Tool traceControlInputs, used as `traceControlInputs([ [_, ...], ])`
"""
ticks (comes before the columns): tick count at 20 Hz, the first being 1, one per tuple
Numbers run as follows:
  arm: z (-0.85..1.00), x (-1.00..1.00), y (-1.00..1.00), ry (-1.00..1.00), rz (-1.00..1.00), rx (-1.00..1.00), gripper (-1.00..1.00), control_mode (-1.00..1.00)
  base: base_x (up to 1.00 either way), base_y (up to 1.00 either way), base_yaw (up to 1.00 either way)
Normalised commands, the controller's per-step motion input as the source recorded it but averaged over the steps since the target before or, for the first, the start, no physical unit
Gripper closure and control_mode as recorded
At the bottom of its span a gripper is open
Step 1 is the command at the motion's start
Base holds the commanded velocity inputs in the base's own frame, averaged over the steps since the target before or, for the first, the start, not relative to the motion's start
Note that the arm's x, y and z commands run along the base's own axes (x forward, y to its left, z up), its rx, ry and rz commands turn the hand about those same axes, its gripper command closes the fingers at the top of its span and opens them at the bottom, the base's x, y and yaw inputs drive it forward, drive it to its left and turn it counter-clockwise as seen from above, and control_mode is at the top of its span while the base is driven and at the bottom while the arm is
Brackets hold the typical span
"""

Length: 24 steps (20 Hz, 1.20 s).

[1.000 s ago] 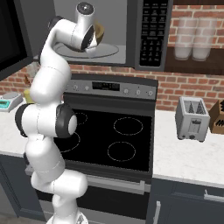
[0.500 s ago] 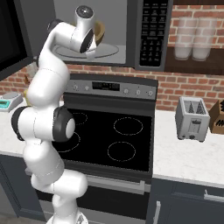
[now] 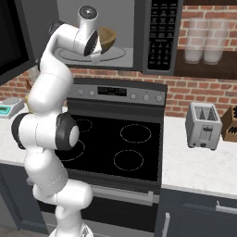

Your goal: Open the microwave, place the bowl with waffle inside the microwave, then close the microwave door and turn it on.

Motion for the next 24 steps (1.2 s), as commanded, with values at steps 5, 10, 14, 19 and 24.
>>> traceControlInputs([
  [5,0.0,-0.11,0.0,-0.07,0.0,0.0,-1.0,-1.0,0.0,0.0,0.0],
  [10,0.0,-0.87,-0.24,-0.19,0.0,0.0,-1.0,-1.0,0.0,0.0,0.0],
  [14,0.0,-1.0,-0.53,-0.31,0.0,0.0,-1.0,-1.0,0.0,0.0,0.0],
  [19,0.05,-1.0,-0.49,-0.25,0.03,-0.09,-1.0,-1.0,0.0,0.0,0.0],
  [24,0.11,-1.0,-0.29,-0.16,0.13,-0.31,-1.0,-1.0,0.0,0.0,0.0],
])
